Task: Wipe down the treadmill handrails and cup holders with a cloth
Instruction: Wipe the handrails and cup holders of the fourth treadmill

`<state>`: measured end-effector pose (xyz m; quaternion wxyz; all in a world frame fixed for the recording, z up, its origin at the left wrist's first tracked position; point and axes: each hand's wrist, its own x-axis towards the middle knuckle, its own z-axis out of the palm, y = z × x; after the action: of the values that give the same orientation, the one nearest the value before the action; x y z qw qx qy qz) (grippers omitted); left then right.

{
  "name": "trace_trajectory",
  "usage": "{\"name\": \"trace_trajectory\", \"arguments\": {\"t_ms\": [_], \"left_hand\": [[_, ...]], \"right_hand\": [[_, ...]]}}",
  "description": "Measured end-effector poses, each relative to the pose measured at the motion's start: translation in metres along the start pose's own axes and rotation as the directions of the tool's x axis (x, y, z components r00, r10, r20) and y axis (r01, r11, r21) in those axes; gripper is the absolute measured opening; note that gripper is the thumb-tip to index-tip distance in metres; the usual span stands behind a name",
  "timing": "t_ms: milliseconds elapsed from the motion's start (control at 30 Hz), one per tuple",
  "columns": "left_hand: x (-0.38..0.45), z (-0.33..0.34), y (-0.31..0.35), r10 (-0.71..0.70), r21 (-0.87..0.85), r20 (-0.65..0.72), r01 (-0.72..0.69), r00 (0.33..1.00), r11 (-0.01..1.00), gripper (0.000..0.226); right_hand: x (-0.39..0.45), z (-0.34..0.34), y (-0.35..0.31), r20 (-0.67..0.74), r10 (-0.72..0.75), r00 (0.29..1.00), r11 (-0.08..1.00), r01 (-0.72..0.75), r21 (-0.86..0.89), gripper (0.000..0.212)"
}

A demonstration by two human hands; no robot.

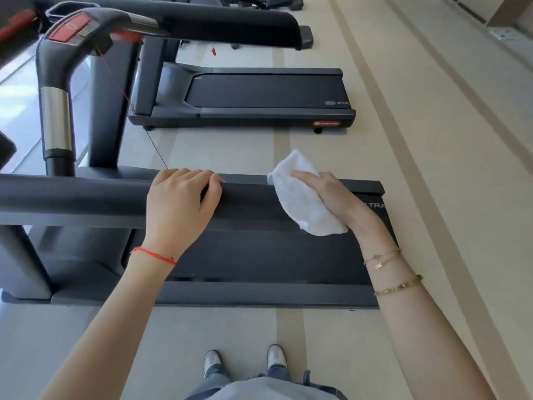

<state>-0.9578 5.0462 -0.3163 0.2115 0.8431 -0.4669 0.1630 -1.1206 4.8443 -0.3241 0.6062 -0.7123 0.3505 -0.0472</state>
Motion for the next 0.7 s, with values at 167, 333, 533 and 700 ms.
{"name": "trace_trajectory", "arguments": {"t_ms": [167, 333, 533, 700], "left_hand": [[-0.001, 0.001, 0.000, 0.025, -0.001, -0.033, -0.025, 0.999, 1.000, 0.041], [-0.001, 0.003, -0.001, 0.035, 0.006, -0.041, -0.035, 0.999, 0.999, 0.040], [-0.001, 0.003, 0.000, 0.038, 0.019, -0.020, -0.038, 0.999, 0.999, 0.041], [-0.002, -0.008, -0.003, 0.025, -0.141, -0.013, -0.027, 1.000, 0.990, 0.024]], "right_hand": [[0.002, 0.005, -0.013, 0.050, -0.020, 0.999, 0.990, 0.027, -0.142, 0.049], [-0.020, 0.024, 0.022, -0.296, -0.349, 0.889, 0.936, 0.321, -0.142, 0.027], [-0.029, 0.032, 0.028, -0.274, -0.616, 0.738, 0.744, 0.431, -0.511, 0.038], [-0.021, 0.066, 0.003, -0.049, -0.808, 0.587, 0.349, 0.410, -0.842, 0.061]]}}
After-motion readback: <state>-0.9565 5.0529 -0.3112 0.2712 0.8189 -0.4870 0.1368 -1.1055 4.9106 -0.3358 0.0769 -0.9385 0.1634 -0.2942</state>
